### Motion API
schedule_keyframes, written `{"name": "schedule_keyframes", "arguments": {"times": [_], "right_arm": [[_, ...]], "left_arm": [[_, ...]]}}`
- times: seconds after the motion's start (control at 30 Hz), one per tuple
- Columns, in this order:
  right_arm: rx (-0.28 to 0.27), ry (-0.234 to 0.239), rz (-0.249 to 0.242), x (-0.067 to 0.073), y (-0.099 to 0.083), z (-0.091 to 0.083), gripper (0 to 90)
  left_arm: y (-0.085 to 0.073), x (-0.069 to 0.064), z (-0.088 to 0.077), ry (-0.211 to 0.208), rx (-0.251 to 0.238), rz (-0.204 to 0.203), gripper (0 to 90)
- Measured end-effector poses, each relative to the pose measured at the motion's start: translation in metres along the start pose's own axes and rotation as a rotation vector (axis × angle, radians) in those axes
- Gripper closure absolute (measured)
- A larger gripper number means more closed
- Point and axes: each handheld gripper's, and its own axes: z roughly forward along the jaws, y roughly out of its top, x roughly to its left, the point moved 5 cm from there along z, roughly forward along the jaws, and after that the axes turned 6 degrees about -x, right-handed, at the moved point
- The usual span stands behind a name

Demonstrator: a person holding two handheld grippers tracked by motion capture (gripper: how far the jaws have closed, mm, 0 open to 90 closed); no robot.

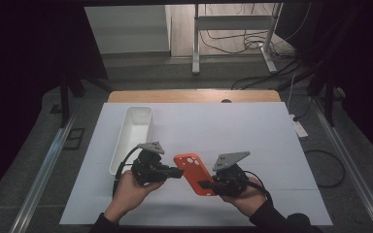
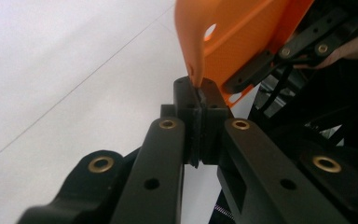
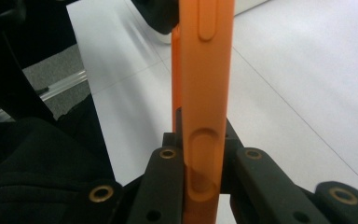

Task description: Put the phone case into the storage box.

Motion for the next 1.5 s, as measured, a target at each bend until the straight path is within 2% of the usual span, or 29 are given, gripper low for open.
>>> {"name": "schedule_keyframes", "arguments": {"times": [0.3,0.47,0.53,0.57,0.6,0.63,0.67,0.7,0.9,0.97,1.13,1.27,1.5], "right_arm": [[0.004,-0.025,-0.014,-0.001,-0.002,0.002,81.8],[0.010,-0.032,-0.018,0.000,-0.003,0.006,74.4],[0.010,-0.033,-0.019,0.001,-0.003,0.008,69.4],[0.014,-0.036,-0.019,0.002,-0.004,0.009,62.4],[0.014,-0.036,-0.019,0.002,-0.004,0.009,62.4],[0.019,-0.039,-0.018,0.002,-0.004,0.011,56.1],[0.019,-0.039,-0.018,0.002,-0.004,0.011,56.1],[0.021,-0.041,-0.020,0.002,-0.004,0.011,52.0],[0.016,-0.036,0.009,0.001,-0.003,0.015,30.0],[0.019,-0.052,0.021,0.000,-0.004,0.015,20.5],[0.017,-0.093,0.028,-0.004,-0.007,0.016,6.1],[0.025,-0.102,0.036,-0.008,-0.011,0.015,0.0],[0.001,-0.117,0.033,-0.013,-0.013,0.008,0.0]], "left_arm": [[0.002,0.000,0.001,-0.002,-0.040,-0.041,89.2],[0.002,-0.001,0.003,0.002,-0.046,-0.055,89.2],[0.002,-0.002,0.003,0.008,-0.043,-0.060,89.2],[0.002,-0.001,0.004,0.010,-0.045,-0.065,89.2],[0.002,-0.001,0.004,0.011,-0.048,-0.070,89.2],[0.002,-0.001,0.004,0.016,-0.049,-0.077,89.2],[0.002,-0.001,0.004,0.016,-0.049,-0.077,89.2],[0.002,-0.001,0.004,0.018,-0.048,-0.080,89.2],[0.002,0.002,0.002,0.056,-0.045,-0.075,89.2],[0.001,0.003,0.002,0.069,-0.045,-0.074,89.2],[0.001,0.006,0.000,0.100,-0.035,-0.071,89.1],[0.001,0.008,-0.001,0.117,-0.031,-0.074,89.1],[0.002,0.011,-0.004,0.134,-0.021,-0.085,89.1]]}}
